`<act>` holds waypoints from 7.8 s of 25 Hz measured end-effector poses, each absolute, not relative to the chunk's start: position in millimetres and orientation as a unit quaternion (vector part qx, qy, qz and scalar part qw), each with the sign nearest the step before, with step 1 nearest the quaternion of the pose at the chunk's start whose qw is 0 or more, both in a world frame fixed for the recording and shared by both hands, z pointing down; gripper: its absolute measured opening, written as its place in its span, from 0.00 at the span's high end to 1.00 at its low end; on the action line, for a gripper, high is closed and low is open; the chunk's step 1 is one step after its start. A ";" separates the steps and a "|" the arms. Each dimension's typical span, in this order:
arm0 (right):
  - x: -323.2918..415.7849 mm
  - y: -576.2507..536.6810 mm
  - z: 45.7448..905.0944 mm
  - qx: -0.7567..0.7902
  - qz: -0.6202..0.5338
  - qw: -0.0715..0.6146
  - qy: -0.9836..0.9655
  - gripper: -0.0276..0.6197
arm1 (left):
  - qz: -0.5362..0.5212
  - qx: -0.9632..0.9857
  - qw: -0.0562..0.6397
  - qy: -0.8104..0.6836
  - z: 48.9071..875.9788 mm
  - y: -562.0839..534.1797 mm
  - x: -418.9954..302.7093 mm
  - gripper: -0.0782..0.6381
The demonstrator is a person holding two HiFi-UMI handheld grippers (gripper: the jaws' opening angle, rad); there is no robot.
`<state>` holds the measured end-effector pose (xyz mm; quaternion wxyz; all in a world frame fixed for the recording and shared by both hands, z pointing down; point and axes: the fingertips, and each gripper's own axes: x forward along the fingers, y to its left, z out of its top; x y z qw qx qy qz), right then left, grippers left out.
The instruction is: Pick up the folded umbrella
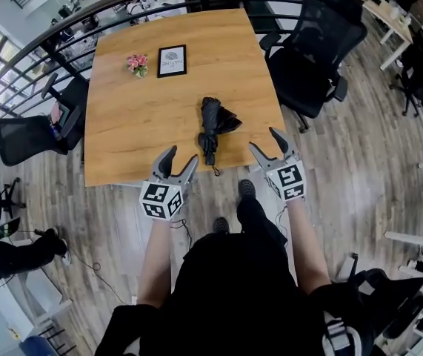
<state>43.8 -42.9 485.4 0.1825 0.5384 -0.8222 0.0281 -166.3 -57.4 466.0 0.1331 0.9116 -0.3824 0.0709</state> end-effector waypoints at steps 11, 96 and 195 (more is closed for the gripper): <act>59.7 -122.4 510.6 0.497 0.050 0.178 -0.848 0.50 | 0.084 0.887 0.165 -0.423 487.8 -104.8 -146.4 0.49; 55.6 -184.8 643.0 0.332 0.165 0.250 -0.894 0.49 | 0.285 0.793 0.299 -0.447 736.1 -197.0 -69.9 0.49; 94.7 -229.3 555.0 0.353 0.056 0.209 -0.910 0.44 | 0.169 0.806 0.187 -0.536 555.6 -202.0 -66.7 0.55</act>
